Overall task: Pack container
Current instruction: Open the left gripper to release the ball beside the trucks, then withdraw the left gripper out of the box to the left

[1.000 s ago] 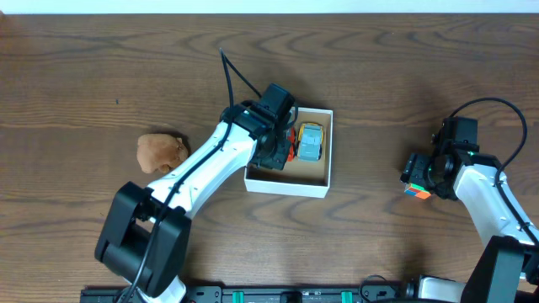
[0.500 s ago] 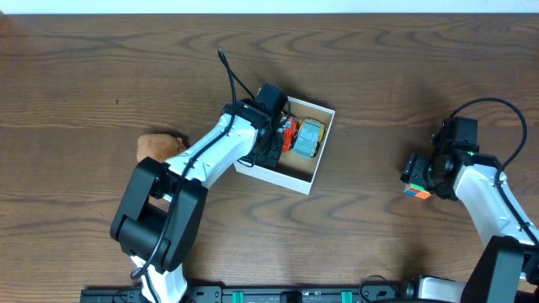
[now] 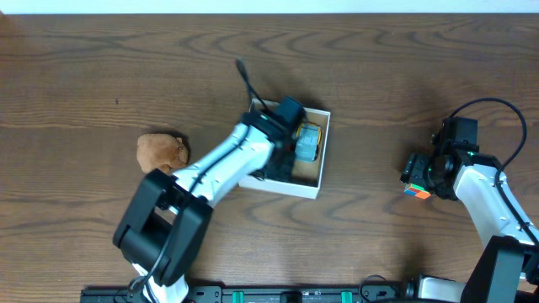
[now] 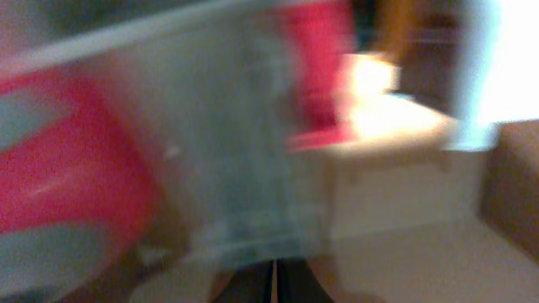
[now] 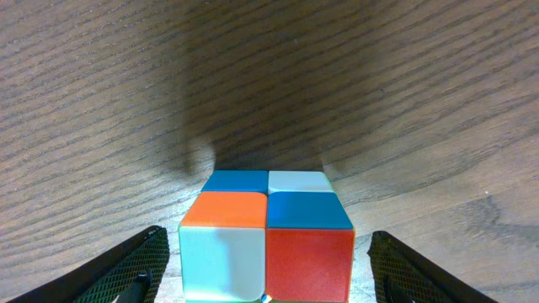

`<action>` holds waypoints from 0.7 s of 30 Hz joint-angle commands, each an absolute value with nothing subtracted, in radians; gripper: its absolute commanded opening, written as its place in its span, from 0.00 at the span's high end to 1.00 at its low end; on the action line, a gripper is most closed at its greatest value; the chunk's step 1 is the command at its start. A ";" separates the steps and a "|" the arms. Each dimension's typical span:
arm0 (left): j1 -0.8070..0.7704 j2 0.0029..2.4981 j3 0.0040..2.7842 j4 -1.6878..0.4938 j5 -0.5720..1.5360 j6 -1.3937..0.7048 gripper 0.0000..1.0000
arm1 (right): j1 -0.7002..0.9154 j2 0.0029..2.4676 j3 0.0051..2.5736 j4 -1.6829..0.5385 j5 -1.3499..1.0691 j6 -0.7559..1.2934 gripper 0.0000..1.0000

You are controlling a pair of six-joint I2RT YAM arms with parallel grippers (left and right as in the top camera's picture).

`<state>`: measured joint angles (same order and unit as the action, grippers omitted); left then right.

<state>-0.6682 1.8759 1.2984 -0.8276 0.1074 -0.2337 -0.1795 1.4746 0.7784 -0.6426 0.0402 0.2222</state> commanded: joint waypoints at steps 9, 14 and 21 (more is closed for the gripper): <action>-0.731 1.830 1.312 -0.830 0.066 -0.263 0.94 | -0.186 1.480 0.775 -0.643 0.044 0.223 0.21; -0.684 1.805 1.312 -0.847 0.067 -0.263 0.94 | -0.186 1.480 0.775 -0.643 0.044 0.223 0.21; -0.668 1.691 1.316 -0.884 0.067 -0.260 0.94 | -0.186 1.480 0.775 -0.643 0.044 0.223 0.21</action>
